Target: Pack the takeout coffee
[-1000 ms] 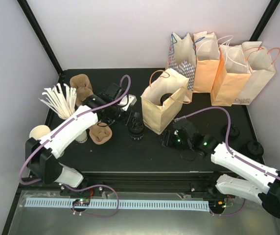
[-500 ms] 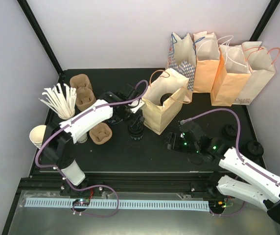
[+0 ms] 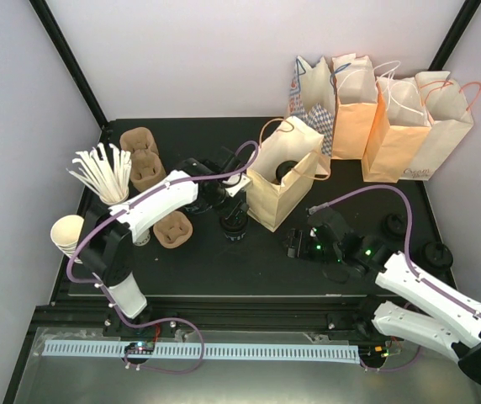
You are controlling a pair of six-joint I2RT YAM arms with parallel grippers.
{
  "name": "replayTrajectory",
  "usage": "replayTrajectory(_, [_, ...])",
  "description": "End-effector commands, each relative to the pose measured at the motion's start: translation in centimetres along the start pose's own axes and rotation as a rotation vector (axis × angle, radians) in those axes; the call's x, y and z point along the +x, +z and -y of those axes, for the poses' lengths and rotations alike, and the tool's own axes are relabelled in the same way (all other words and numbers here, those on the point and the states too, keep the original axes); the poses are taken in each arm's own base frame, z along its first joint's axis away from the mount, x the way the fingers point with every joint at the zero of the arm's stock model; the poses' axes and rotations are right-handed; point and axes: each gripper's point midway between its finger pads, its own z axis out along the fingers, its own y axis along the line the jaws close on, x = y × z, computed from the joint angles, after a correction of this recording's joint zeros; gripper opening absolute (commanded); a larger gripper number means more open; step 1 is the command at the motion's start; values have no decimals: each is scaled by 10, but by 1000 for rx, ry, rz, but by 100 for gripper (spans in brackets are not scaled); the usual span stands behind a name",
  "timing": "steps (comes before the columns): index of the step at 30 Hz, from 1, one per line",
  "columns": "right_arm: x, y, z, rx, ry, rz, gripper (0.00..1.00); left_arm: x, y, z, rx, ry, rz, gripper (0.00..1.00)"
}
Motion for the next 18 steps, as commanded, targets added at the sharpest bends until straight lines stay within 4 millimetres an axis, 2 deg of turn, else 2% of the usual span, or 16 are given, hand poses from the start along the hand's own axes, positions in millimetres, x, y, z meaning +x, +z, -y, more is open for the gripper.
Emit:
replayTrajectory(1, [-9, -3, -8, -4, -26, 23, 74, -2, 4, 4, -2, 44, 6, 90])
replayTrajectory(5, [-9, -1, -8, -3, -26, 17, 75, 0, 5, 8, 7, 51, 3, 87])
replayTrajectory(14, [-7, 1, -8, -2, -17, 9, 75, 5, 8, 10, -4, 77, -1, 88])
replayTrajectory(18, [-6, 1, -7, -3, -11, 5, 75, 6, 11, 11, -7, 79, -12, 83])
